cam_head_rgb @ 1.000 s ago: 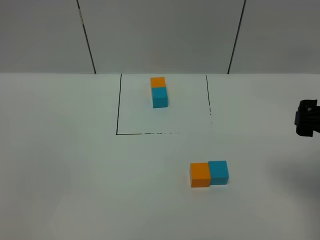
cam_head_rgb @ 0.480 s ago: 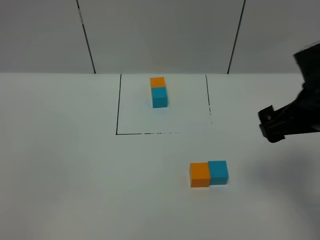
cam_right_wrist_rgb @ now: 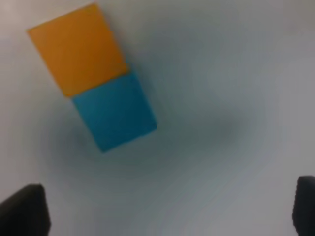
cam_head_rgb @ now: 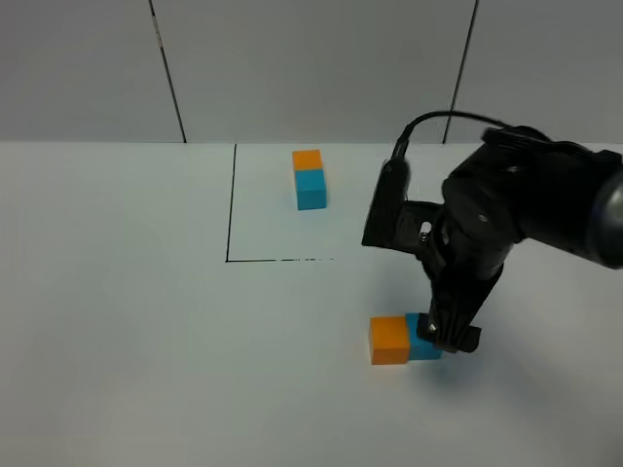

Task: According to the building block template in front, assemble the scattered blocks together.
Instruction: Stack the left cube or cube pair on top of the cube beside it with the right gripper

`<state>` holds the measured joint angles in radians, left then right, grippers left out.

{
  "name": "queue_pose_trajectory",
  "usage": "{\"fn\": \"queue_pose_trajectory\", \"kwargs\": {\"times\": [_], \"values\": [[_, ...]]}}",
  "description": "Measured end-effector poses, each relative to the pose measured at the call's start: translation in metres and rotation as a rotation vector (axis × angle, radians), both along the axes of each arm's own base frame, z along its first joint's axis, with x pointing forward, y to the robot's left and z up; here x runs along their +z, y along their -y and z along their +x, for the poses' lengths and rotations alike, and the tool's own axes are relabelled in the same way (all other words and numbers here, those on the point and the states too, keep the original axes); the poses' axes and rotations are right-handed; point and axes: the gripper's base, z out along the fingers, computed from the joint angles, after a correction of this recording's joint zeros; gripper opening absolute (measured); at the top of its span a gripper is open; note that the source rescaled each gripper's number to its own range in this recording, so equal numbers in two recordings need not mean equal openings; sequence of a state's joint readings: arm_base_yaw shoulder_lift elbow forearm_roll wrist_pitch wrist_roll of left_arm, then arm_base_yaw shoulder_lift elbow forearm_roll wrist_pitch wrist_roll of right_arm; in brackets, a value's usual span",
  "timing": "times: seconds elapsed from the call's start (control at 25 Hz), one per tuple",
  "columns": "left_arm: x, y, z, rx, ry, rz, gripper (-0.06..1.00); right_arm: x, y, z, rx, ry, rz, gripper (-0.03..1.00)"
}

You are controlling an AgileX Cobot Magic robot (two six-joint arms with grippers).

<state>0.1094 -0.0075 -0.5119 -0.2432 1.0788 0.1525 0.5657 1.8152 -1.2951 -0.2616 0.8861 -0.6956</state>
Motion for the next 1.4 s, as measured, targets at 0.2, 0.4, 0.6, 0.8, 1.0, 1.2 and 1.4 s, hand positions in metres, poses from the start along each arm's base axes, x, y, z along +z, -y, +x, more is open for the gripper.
{"fn": "queue_pose_trajectory", "kwargs": {"times": [0.2,0.4,0.6,0.8,1.0,1.2,1.4], "values": [[0.000,0.000,0.000,0.000,0.000,0.000,0.68,-0.015,-0.020,0.006,0.052,-0.092,-0.049,0.99],[0.000,0.000,0.000,0.000,0.000,0.000,0.68,-0.023,-0.032,0.010,0.109,-0.113,-0.044,0.97],[0.000,0.000,0.000,0.000,0.000,0.000,0.68,-0.031,-0.035,0.012,0.174,-0.123,-0.047,0.94],[0.000,0.000,0.000,0.000,0.000,0.000,0.68,-0.034,-0.036,0.013,0.225,-0.126,-0.052,0.93],[0.000,0.000,0.000,0.000,0.000,0.000,0.68,-0.041,-0.039,0.014,0.232,-0.128,-0.037,0.91],[0.000,0.000,0.000,0.000,0.000,0.000,0.68,-0.058,-0.042,0.017,0.246,-0.150,-0.050,0.90],[0.000,0.000,0.000,0.000,0.000,0.000,0.68,-0.076,-0.041,0.021,0.255,-0.180,-0.066,0.87]]}}
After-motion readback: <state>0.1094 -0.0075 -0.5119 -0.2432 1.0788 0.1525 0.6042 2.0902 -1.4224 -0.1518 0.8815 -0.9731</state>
